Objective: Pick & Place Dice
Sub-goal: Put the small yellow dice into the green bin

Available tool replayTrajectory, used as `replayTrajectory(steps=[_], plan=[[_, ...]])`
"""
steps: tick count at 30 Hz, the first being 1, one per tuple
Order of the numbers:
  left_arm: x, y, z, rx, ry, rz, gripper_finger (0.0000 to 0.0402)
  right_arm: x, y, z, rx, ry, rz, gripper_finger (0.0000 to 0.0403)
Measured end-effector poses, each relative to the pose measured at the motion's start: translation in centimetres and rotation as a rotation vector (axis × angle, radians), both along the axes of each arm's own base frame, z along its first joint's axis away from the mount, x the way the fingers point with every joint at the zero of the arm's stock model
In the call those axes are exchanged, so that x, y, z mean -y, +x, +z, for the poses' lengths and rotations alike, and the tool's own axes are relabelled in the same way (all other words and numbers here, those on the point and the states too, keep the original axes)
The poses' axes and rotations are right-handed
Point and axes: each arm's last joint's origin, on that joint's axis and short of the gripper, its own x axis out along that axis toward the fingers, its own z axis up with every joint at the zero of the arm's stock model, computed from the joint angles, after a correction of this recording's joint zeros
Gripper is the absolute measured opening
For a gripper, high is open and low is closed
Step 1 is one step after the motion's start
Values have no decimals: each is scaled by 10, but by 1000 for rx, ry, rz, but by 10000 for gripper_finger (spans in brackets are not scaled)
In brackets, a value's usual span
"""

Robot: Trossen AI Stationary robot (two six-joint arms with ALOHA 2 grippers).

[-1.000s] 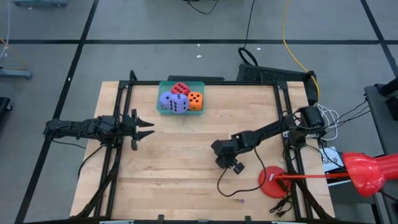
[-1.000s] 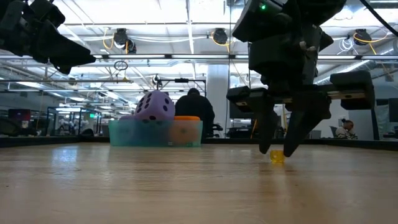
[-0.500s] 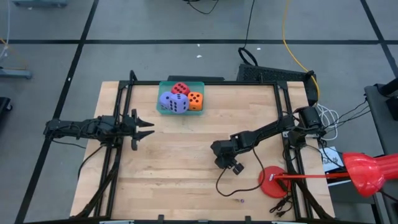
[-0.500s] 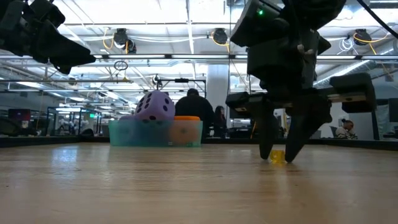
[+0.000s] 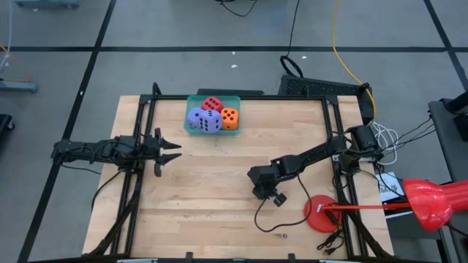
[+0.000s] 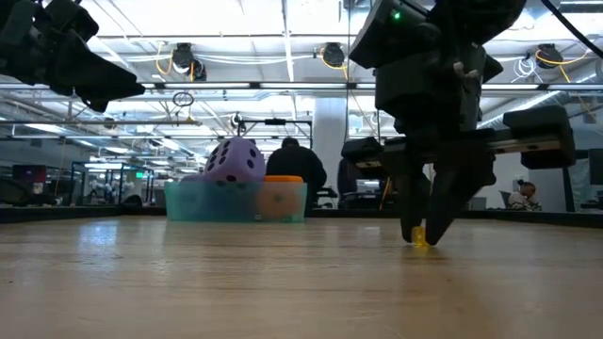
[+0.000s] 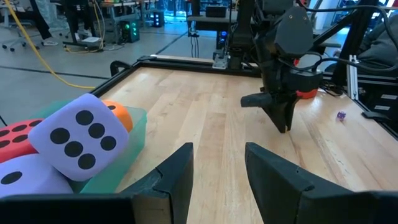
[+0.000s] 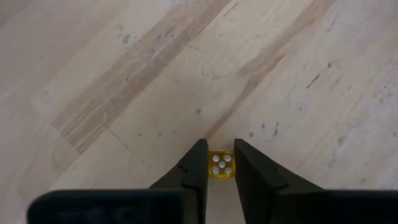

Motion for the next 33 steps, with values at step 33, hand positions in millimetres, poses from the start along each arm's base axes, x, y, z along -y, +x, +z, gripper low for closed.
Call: replayTrajectory(steps=[33], plan=[[0,0,0,1,0,-1,152,26,-8,94,348,127,-211,44]])
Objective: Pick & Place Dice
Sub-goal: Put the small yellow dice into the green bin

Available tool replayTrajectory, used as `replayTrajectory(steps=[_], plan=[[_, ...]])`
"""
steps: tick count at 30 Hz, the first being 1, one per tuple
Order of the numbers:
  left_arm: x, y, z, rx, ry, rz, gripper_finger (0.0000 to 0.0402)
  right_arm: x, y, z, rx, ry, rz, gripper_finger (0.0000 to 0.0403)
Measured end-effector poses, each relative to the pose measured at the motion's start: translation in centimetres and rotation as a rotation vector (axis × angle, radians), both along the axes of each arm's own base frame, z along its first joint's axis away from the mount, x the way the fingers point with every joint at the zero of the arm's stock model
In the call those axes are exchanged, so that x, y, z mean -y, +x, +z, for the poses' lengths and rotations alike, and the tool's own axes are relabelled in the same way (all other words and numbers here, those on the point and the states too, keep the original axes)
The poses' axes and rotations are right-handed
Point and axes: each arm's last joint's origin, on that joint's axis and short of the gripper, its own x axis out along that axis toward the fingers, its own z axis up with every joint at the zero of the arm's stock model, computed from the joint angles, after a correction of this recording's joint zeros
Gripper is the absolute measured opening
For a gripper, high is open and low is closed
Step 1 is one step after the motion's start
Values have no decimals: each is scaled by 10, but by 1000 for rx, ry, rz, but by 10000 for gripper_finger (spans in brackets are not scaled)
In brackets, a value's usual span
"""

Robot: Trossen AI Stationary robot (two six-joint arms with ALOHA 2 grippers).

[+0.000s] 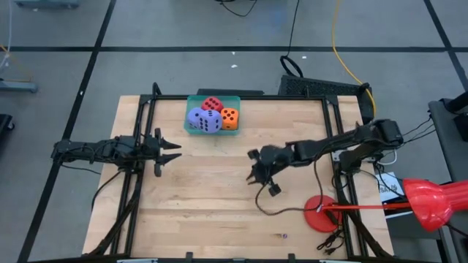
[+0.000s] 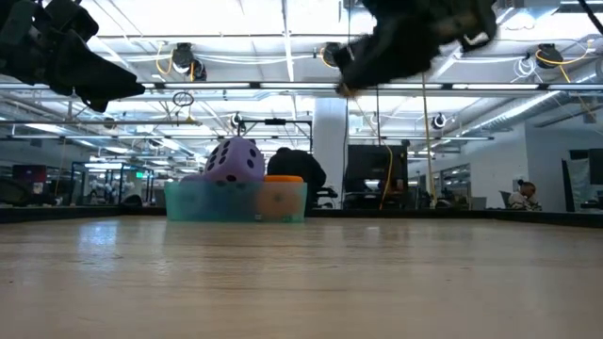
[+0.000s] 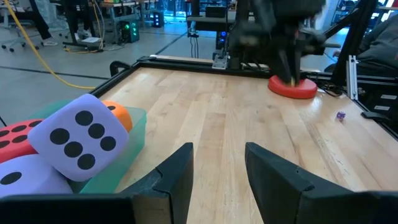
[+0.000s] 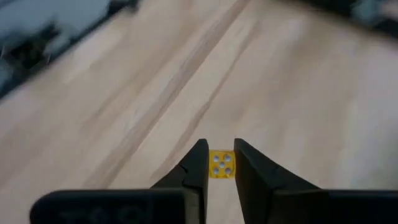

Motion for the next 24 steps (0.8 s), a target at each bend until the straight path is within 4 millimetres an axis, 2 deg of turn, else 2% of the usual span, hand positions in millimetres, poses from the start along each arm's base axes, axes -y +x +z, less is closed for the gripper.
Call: replayTrajectory(steps=[6,11,15,18,24], plan=[[0,0,0,0,0,0,152,25,-5,41,224,30,-144,63],[0,0,0,0,0,-2,152,47,-7,62,376,34,-240,55],[0,0,0,0,-1,-4,152,68,-6,71,451,73,-326,44],[0,0,0,0,-1,-4,152,85,-7,74,486,66,-427,50],[0,0,0,0,-1,-3,152,120,5,59,488,67,-579,61]])
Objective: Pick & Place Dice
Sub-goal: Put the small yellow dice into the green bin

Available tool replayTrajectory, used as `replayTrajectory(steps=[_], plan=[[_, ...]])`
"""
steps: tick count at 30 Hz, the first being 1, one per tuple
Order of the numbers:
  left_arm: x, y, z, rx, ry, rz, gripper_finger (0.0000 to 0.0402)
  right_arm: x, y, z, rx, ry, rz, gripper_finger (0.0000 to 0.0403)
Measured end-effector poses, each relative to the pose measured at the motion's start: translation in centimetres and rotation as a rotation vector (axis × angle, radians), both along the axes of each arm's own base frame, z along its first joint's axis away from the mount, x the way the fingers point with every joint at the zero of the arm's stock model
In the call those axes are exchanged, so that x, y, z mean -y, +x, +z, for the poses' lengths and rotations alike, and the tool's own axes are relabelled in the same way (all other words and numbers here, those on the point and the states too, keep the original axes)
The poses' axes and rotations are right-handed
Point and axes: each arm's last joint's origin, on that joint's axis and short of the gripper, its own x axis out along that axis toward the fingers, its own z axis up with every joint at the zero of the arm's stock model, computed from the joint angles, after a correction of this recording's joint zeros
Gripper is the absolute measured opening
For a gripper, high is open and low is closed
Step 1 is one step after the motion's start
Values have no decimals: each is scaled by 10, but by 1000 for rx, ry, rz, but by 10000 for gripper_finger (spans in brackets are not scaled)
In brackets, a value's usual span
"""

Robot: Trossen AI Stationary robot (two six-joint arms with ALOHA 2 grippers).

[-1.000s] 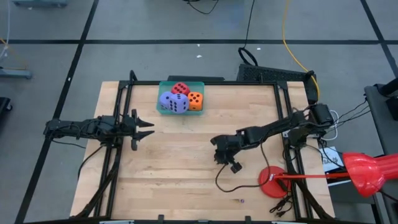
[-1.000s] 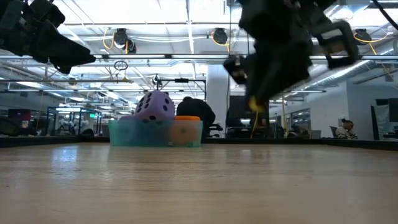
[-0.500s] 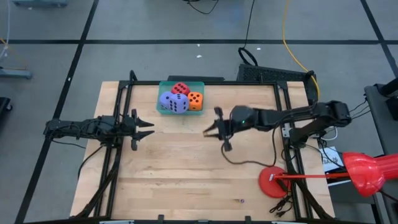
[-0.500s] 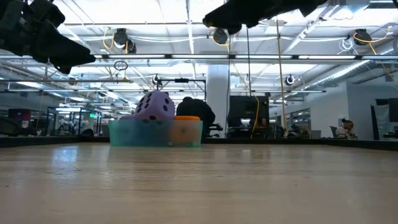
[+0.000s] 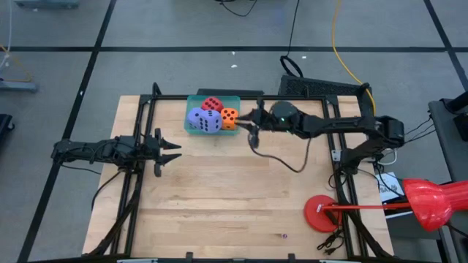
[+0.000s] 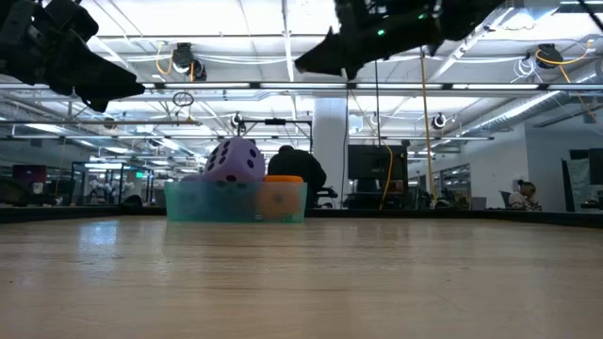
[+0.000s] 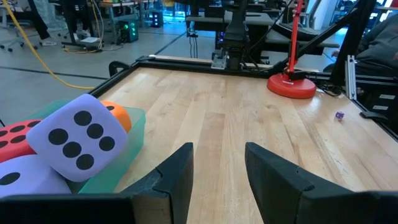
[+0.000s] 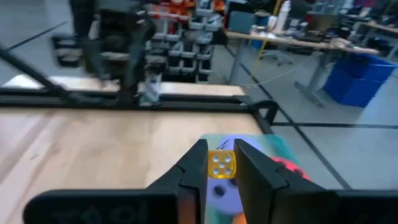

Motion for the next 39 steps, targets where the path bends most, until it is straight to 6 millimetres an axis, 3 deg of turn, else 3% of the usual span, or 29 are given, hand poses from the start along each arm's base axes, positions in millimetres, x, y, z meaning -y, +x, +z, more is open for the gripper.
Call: replayTrajectory(steps=[6,13,17,21,28,39], plan=[[0,0,0,0,0,-1,152,26,30,-7,-13,10,-29,46],[0,0,0,0,0,-1,152,55,75,-12,-9,45,-68,61],[0,0,0,0,-1,-1,152,67,89,-22,-49,101,-93,53],[0,0,0,0,0,-1,152,72,91,-39,-125,175,-117,49],[0,0,0,0,0,-1,152,75,85,-50,-213,179,-128,59],[0,0,0,0,0,-1,152,70,73,-83,-303,260,-146,56]])
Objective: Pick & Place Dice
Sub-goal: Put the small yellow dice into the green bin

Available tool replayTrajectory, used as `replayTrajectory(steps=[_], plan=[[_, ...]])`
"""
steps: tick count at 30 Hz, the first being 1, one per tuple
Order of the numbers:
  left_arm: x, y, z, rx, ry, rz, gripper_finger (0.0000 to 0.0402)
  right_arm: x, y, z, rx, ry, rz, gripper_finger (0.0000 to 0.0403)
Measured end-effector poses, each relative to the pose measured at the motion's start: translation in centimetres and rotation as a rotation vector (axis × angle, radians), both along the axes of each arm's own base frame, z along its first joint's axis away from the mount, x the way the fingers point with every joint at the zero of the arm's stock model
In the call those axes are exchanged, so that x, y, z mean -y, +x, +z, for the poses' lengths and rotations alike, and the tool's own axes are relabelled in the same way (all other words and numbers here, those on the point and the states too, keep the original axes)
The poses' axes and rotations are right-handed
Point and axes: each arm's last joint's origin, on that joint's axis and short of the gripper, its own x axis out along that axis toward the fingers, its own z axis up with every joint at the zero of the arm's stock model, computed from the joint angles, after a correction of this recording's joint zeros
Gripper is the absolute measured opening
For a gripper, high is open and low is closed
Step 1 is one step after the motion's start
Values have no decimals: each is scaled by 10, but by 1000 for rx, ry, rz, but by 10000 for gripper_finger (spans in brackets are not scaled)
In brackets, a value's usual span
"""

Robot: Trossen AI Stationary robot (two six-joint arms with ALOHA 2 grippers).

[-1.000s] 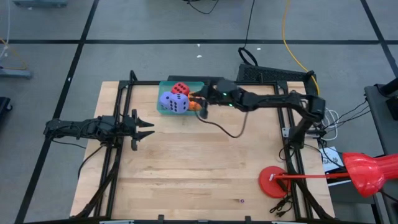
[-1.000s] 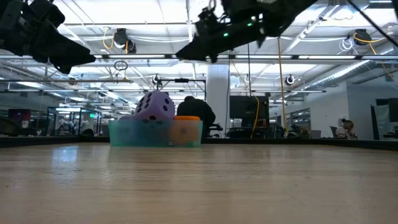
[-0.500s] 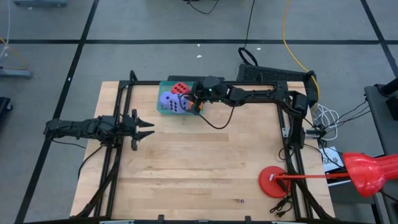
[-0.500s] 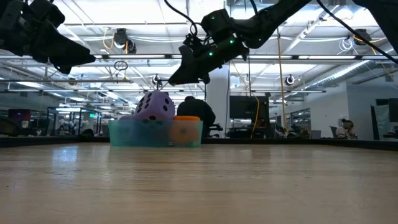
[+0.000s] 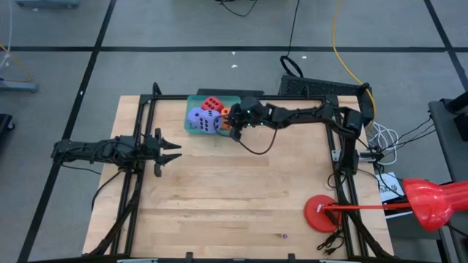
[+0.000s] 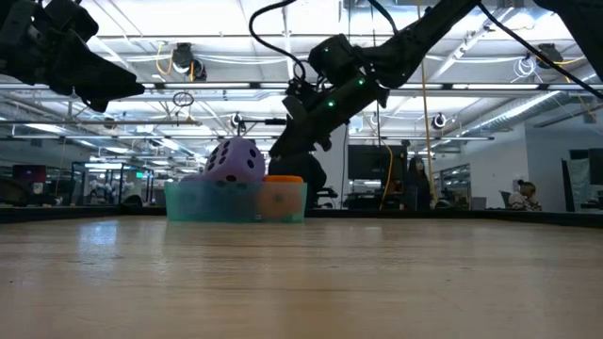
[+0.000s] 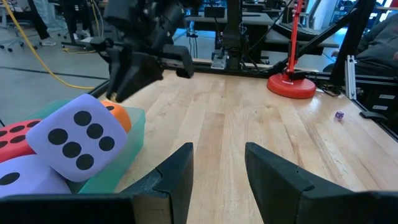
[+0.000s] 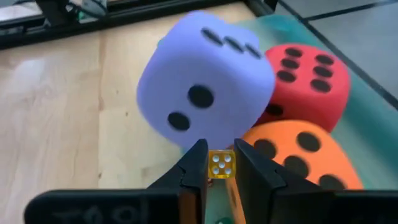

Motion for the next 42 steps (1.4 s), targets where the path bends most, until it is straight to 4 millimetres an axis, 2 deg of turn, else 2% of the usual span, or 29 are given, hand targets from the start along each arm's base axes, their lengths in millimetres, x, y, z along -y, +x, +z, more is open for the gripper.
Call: replayTrajectory(steps=[13,31,42], plan=[[0,0,0,0,0,0,152,-4,-9,-21,-17,18,20,61],[0,0,0,-1,3,-1,152,-5,-10,-22,-25,-23,40,112],[0,0,0,0,4,0,152,-5,-10,-22,-32,-52,57,116]])
